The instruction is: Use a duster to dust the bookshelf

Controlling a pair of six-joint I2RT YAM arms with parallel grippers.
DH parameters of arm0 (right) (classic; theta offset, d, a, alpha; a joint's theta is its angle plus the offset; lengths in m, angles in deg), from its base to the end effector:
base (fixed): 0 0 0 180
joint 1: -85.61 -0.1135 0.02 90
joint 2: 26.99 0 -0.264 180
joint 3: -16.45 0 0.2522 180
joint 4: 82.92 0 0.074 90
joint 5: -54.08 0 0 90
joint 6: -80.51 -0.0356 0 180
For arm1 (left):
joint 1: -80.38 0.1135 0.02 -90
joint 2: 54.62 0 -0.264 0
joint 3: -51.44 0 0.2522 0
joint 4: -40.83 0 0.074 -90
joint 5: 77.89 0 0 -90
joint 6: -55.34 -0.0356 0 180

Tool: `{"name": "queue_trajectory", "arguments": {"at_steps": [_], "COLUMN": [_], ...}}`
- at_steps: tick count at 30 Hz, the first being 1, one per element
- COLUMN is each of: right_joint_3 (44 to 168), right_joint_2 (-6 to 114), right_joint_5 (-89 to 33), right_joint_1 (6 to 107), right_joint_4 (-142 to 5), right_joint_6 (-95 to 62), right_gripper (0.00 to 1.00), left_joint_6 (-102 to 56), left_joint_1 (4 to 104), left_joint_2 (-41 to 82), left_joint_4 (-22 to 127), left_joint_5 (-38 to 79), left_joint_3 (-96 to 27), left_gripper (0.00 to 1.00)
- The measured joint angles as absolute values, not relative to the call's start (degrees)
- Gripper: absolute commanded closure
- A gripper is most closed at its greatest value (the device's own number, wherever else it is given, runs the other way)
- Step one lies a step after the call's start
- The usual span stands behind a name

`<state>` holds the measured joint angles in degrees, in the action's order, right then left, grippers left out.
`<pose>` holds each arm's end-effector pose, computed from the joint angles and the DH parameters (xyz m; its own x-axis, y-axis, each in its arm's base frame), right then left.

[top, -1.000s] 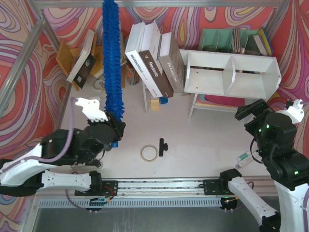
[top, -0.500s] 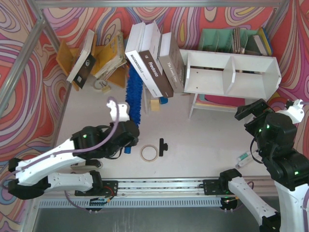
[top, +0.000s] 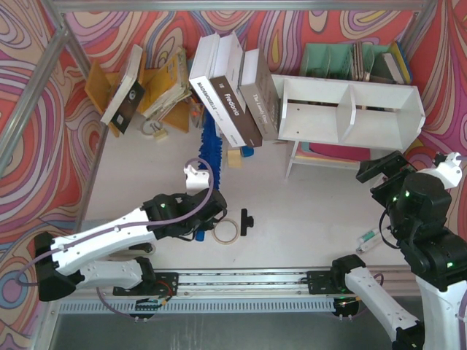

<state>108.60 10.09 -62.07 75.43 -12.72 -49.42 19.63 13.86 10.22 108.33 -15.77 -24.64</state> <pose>0.0580 -0.0055 0.4518 -0.0301 0.5800 -0.8141 0.3643 0.7648 0.5314 0.1004 -0.1894 0.3139 -0.7677 -0.0342 -0.6399 0.1438 0.9639 -0.2240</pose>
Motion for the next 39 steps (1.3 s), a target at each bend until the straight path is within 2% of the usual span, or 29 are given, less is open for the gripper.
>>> {"name": "queue_trajectory", "arguments": {"at_steps": [7,20,24,33,39], "right_joint_3": [108.60,108.54,108.52,108.52,108.52], "right_joint_2": [9.72,9.35,9.35,9.35,9.35], "right_joint_5": [-62.29,-62.46,-62.46,-62.49,-62.46], "right_joint_1": [75.43,75.43,75.43,75.43,75.43], "right_joint_4": [-12.72,-12.69,-12.69,-12.69,-12.72], "right_joint_6": [-49.42,-49.42,-49.42,-49.42,-49.42], "right_gripper": [0.06,0.06,0.06,0.06,0.06], "left_joint_6": [18.69,18.69,19.43,24.67,26.69], "left_joint_1": [15.13,15.56,15.56,15.56,15.56], "left_joint_2": [10.22,-0.80,0.86,3.01,4.06], "left_joint_4": [103.28,103.76,103.00,100.00,99.63], "left_joint_5": [-13.39,-16.38,-15.90,-9.98,-7.27], "left_joint_3": [-17.43,-20.51,-19.24,-8.32,-7.20], "left_gripper": [1.00,1.00,1.00,1.00,1.00]}}
